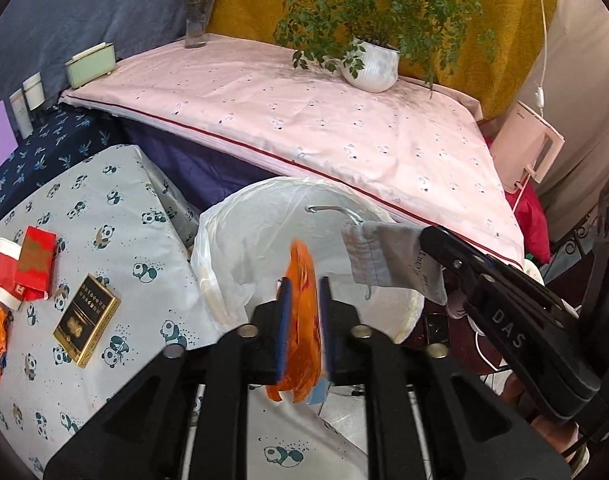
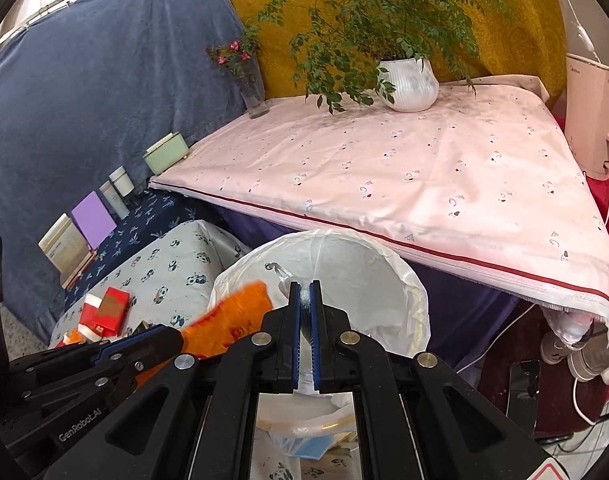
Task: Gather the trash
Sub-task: 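Carry the bag and cloth over the white trash bin and open both tools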
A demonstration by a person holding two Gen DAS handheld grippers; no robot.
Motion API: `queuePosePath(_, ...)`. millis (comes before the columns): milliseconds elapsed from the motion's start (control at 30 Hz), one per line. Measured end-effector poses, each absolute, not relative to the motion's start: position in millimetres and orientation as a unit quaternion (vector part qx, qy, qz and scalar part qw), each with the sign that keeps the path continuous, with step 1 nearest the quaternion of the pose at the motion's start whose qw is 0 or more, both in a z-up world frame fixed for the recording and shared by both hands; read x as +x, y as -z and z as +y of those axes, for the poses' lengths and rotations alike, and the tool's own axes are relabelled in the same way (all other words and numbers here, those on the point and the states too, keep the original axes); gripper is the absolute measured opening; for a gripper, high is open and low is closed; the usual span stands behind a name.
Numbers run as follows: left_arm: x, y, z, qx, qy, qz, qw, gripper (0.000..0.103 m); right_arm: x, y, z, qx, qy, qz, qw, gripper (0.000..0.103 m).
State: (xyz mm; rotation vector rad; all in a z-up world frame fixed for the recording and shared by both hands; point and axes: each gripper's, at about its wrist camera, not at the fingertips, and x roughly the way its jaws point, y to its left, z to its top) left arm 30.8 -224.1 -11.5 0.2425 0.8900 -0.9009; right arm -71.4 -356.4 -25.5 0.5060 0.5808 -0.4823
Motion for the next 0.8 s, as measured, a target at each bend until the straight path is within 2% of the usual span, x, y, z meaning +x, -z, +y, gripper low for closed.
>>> queuePosePath(67,33.2,12.8,-221.9,0.111,0.412,0.412,0.805,0.035,-70.4,27.3,-358.0,0.246,0.233,0.282,0.898,0.004)
queuePosePath(100,34.2,13.1,-221.0,0.112,0.409,0.410,0.808,0.036,-69.7,28.2,-358.5,0.247,0.232,0.282,0.897,0.004)
queuePosePath(600,46.2,22.5,-203.6,0.108,0.384,0.424,0.813,0.037,-55.0,32.8,-352.8,0.245,0.223,0.292,0.897,0.005)
queuePosePath(800,50.9,25.1,-194.2,0.104,0.375,0.427,0.816,0.037,-49.3,32.8,-348.0,0.243,0.223,0.292,0.898,0.010)
